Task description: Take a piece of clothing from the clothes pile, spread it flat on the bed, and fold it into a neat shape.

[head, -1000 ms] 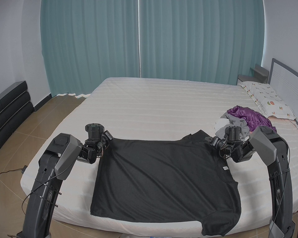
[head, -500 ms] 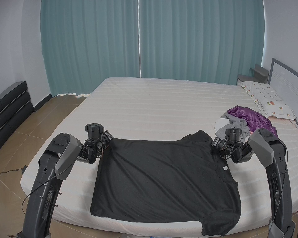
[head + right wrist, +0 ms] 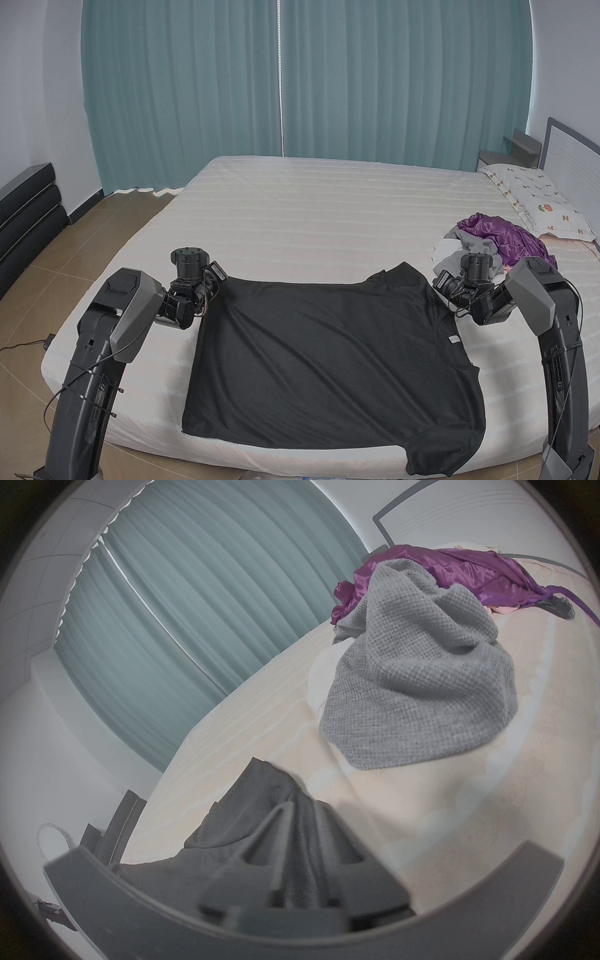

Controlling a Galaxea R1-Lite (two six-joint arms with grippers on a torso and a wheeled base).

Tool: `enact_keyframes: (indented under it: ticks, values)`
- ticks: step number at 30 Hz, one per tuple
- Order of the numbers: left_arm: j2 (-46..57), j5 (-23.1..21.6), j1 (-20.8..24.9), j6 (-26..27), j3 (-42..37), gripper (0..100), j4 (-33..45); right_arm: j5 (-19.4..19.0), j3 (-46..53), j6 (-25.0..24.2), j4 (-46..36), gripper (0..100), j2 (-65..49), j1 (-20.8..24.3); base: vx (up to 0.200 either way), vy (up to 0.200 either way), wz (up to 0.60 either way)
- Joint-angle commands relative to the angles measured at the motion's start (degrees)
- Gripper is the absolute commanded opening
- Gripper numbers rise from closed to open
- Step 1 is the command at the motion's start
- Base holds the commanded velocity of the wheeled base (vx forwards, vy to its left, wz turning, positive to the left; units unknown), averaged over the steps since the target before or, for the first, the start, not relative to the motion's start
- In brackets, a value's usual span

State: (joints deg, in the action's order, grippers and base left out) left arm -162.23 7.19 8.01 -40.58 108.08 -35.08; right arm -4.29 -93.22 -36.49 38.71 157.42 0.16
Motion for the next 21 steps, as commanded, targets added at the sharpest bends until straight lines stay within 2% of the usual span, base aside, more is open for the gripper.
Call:
enact_keyframes:
  ticks: [1, 9, 10, 21]
  values:
    - [0.2, 0.0, 0.0, 0.0, -0.2, 0, -0.1, -0.1, -0.4, -0.2, -0.1, 100, 0.6, 0.6, 0.0, 0.0, 0.0]
    - [0.2, 0.1, 0.0, -0.1, -0.6, 0, -0.1, 0.1, -2.0, -0.2, -0.2, 100, 3.3, 1.4, 0.0, 0.0, 0.0]
    - [0.2, 0.1, 0.0, -0.1, -0.6, 0, -0.1, 0.0, -1.9, -0.2, -0.2, 0, 3.2, 1.4, 0.0, 0.0, 0.0]
    - [0.0, 0.1, 0.0, 0.0, -0.3, 0, -0.1, 0.4, -2.4, -1.6, 0.4, 0, 2.9, 0.5, 0.0, 0.0, 0.0]
